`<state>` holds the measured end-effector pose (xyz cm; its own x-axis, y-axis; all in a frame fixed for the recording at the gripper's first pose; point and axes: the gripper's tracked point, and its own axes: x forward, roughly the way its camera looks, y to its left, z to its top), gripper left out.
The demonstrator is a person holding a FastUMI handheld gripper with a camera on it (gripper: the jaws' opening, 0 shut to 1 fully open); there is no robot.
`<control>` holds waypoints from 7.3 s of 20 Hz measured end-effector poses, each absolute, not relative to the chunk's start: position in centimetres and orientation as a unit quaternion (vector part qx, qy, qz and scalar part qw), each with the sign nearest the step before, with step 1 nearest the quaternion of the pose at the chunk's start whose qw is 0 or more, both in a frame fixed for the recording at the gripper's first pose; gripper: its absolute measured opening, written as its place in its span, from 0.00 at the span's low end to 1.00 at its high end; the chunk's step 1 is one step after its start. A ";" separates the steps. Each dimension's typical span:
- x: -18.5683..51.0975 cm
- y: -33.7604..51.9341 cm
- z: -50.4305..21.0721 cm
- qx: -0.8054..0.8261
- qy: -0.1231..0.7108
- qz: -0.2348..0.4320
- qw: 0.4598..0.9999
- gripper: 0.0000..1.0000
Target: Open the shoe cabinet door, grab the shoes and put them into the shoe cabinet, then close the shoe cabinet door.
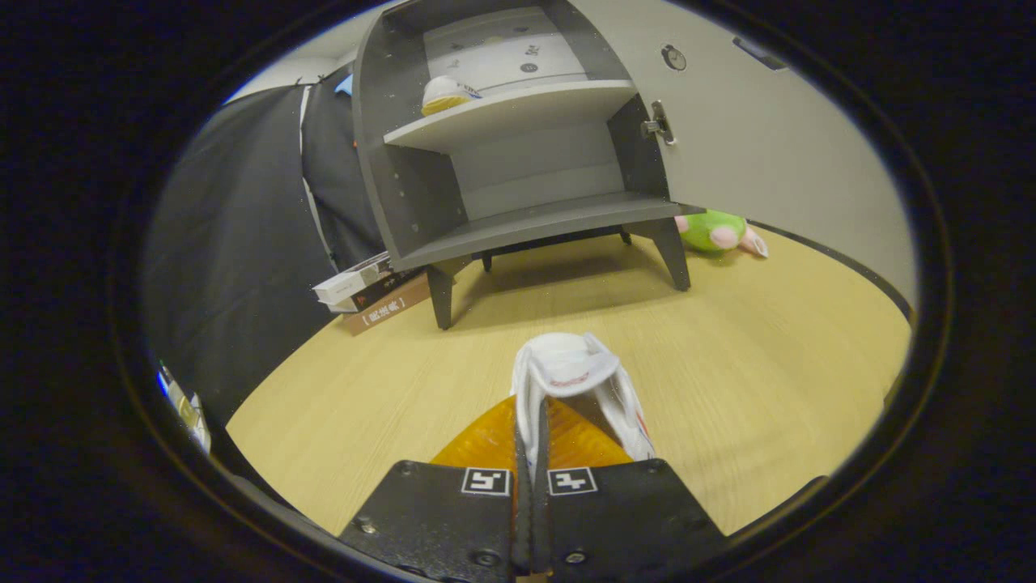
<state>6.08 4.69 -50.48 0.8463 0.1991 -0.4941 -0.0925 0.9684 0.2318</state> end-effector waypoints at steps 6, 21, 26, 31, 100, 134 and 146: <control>3.2 5.3 -48.6 0.107 0.278 0.105 0.949 0.04; 1.8 4.7 -31.4 0.051 0.180 0.149 0.971 0.04; 3.1 4.8 -23.2 0.045 0.129 0.158 0.978 0.04; 7.4 4.5 -15.8 0.025 0.077 0.130 0.988 0.03; -5.0 1.1 -4.9 0.046 0.038 0.098 0.993 1.00; -5.5 -33.6 -0.2 -0.042 0.031 -0.121 0.991 1.00; -2.4 -24.5 -2.1 -0.029 0.073 -0.019 0.997 1.00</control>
<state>-2.43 -24.46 -2.13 0.9887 -0.0427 -0.1434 0.0344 0.9976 -0.0601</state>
